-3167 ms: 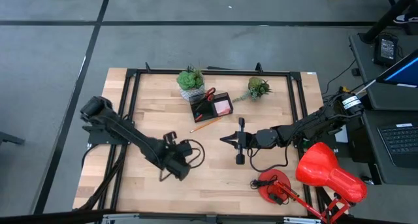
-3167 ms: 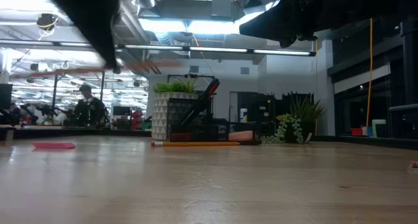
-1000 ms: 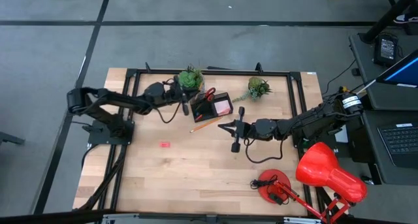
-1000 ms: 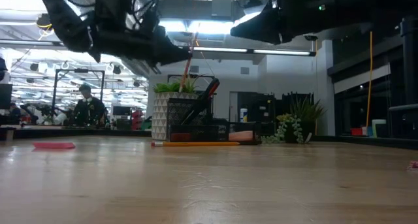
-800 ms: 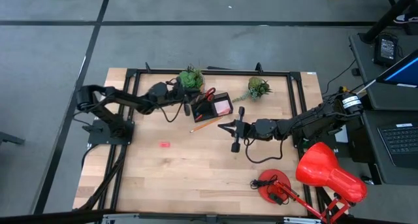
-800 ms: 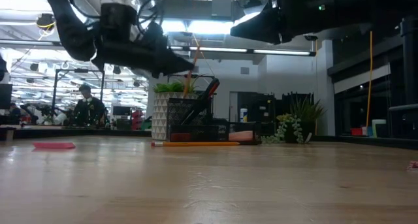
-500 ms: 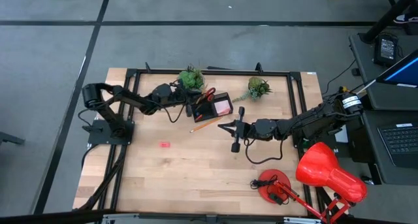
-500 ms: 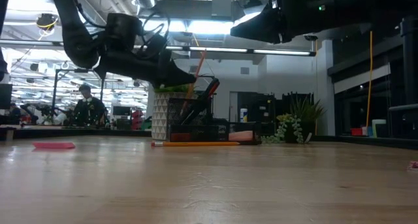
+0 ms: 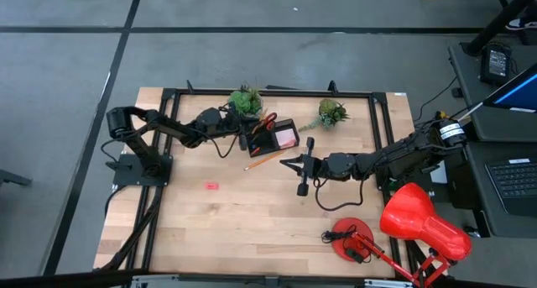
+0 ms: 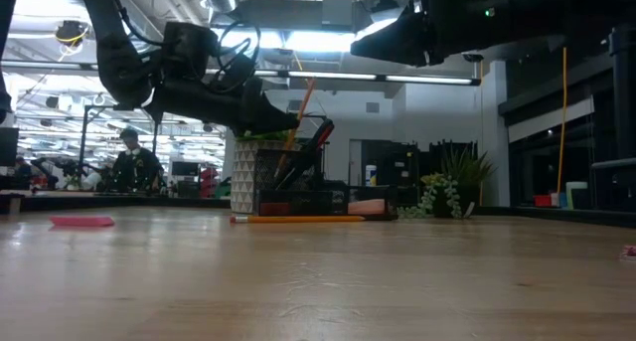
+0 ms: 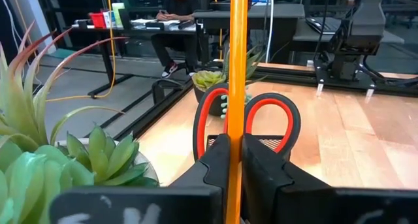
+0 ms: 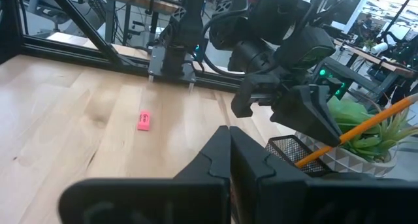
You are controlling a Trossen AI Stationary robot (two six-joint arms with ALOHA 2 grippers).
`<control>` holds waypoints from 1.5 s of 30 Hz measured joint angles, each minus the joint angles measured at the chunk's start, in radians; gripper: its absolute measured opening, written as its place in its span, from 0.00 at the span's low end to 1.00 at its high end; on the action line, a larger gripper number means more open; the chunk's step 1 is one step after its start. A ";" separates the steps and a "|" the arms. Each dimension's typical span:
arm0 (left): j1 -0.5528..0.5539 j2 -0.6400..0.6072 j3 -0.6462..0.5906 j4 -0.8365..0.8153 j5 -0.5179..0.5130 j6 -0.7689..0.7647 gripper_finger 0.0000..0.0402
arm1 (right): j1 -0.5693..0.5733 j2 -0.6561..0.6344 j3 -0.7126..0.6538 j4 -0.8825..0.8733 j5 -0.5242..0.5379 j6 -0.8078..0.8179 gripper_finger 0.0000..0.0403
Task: Pick and place office supplies into organizer
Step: Put the bottom orange pencil into the black desk organizer, then put the pink eraser into the black desk organizer
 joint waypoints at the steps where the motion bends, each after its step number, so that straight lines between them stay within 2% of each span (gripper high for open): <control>1: 0.000 0.000 0.000 -0.001 0.000 0.000 0.08 | 0.000 0.000 0.000 0.000 0.000 0.000 0.01; 8: 0.000 0.001 -0.001 -0.007 -0.001 -0.007 0.18 | 0.000 0.000 0.000 -0.004 0.000 0.000 0.01; 15: -0.001 -0.010 -0.002 -0.008 0.002 -0.019 0.21 | 0.000 0.000 0.000 -0.004 0.000 0.000 0.01; 22: -0.025 -0.147 -0.007 -0.086 0.010 -0.059 0.21 | 0.000 0.000 0.000 -0.006 0.000 -0.001 0.01; 27: -0.097 -0.325 -0.006 -0.414 -0.004 -0.049 0.21 | 0.000 0.000 0.000 -0.012 0.000 -0.002 0.01; 30: -0.172 -0.434 -0.006 -0.576 -0.099 -0.023 0.21 | -0.001 0.000 0.000 -0.012 0.000 -0.003 0.01; 36: -0.331 -0.595 0.015 -0.791 -0.248 -0.007 0.21 | -0.010 0.000 0.000 -0.006 -0.001 -0.004 0.01; 42: -0.501 -0.628 0.157 -1.198 -0.403 -0.092 0.21 | -0.036 0.000 0.000 -0.006 0.000 0.000 0.01; 45: -0.583 -0.601 0.232 -1.373 -0.432 -0.134 0.21 | -0.038 0.000 0.000 -0.006 0.000 0.001 0.01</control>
